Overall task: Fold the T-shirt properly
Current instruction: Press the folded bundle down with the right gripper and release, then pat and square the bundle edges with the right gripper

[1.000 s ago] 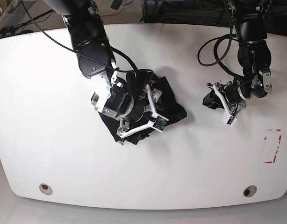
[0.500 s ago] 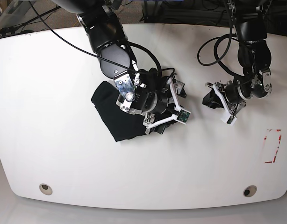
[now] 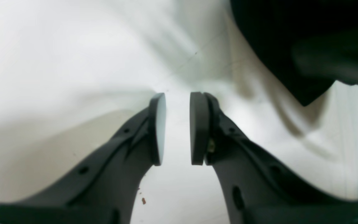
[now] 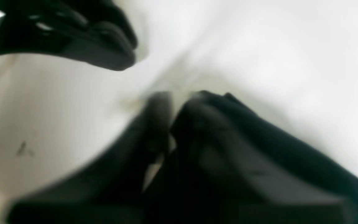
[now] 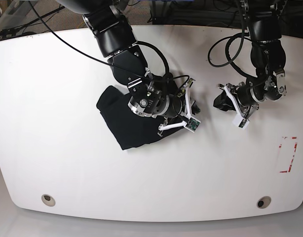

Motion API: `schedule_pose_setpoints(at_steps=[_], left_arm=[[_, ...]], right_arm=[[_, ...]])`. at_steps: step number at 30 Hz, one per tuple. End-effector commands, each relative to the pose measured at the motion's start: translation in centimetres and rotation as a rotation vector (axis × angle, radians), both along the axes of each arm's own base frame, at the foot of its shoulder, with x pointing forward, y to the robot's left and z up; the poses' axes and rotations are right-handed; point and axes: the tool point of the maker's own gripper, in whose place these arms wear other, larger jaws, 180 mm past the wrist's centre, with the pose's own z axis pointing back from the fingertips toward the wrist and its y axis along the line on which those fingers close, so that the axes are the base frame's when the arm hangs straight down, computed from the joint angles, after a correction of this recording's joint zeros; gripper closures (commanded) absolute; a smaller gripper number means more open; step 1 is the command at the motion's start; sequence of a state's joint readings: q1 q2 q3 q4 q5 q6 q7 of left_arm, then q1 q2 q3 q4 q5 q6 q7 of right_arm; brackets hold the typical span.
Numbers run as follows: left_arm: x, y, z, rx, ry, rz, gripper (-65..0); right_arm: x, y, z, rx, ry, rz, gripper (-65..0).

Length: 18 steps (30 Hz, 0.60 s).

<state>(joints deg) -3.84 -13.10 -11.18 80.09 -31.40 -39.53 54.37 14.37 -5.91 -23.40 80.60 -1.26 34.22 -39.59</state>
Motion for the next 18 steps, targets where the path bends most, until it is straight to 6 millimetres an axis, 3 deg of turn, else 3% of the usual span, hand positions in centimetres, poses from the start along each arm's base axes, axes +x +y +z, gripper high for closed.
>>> schedule_pose_setpoints(at_steps=[1,9,13,18], left_arm=[[0.7,0.1,1.3,-0.013,-0.047,-0.002,-11.7],[0.7,0.1,1.3,-0.015,-0.046,-0.002,-11.7],[0.3,-1.3,1.0,-0.015,-0.036,-0.047,-11.7],[0.7,-3.6,3.3,0.007,-0.116,-0.131,-11.9]], right_arm=[[1.9,0.7,2.7,0.064,-0.061,-0.024,-0.8],[4.8,0.2,5.4,0.08,-0.123,-0.094,-0.8],[5.2,0.2,6.3,0.082,-0.144,-0.091,-2.2],[4.6,-1.5,8.2,0.09,-0.177,-0.131,-27.1]])
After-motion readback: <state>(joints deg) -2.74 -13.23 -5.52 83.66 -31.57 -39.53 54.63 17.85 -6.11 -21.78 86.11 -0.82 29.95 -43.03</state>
